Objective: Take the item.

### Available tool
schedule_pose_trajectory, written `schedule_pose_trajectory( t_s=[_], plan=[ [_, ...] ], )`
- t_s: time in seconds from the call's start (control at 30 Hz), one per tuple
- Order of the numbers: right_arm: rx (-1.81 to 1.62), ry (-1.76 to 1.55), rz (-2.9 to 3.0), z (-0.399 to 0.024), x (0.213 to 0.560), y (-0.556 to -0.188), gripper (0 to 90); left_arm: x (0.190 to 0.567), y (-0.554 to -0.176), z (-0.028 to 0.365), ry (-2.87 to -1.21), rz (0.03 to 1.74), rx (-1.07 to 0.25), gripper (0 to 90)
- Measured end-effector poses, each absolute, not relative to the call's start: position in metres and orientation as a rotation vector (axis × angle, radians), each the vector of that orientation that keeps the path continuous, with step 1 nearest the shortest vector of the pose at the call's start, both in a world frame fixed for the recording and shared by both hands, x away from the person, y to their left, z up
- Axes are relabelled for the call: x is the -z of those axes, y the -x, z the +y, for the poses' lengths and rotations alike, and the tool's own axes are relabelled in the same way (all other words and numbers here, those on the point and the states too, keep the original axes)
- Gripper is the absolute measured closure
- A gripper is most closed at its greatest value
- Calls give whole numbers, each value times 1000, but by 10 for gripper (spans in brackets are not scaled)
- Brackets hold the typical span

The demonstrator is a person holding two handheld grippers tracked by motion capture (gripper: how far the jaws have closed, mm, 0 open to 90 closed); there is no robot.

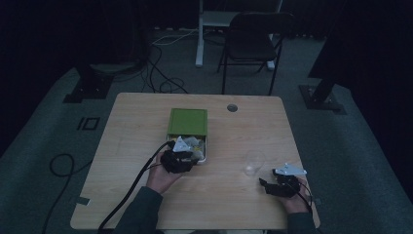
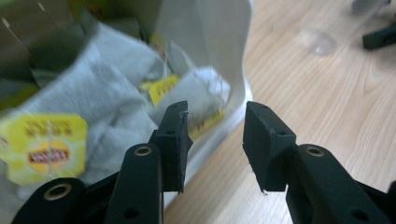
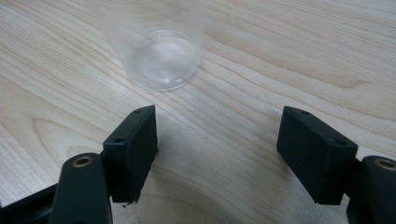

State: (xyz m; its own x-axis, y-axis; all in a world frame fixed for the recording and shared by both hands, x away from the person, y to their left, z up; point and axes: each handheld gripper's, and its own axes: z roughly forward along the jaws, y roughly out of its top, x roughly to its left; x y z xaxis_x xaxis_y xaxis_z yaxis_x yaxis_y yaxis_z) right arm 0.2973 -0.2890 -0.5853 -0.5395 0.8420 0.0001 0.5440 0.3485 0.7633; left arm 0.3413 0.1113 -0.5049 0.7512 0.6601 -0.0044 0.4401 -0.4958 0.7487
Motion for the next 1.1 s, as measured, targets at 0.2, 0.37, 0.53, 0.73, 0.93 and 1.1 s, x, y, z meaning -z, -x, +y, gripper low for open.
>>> schedule_pose_trajectory(
  t_s=[0.2, 0.37, 0.53, 0.73, 0.93, 1.1],
  plan=[
    [-1031, -1215, 2223, -289, 585, -297, 286, 502, -352, 111, -2153, 853, -409, 603],
    [-1030, -1215, 2223, -289, 585, -297, 287, 499, -358, 105, -2141, 841, -414, 568],
    [-1030, -1215, 2223, -289, 585, -297, 286, 500, -363, 102, -2137, 849, -409, 543],
    [-1030, -1215, 2223, -289, 585, -297, 286, 503, -368, 94, -2160, 828, -406, 533],
    [-1031, -1215, 2223, -289, 585, -297, 286, 511, -371, 91, -2194, 815, -395, 538],
    [-1031, -1215, 2223, -289, 585, -297, 286, 513, -371, 90, -2222, 796, -381, 566]
  ],
)
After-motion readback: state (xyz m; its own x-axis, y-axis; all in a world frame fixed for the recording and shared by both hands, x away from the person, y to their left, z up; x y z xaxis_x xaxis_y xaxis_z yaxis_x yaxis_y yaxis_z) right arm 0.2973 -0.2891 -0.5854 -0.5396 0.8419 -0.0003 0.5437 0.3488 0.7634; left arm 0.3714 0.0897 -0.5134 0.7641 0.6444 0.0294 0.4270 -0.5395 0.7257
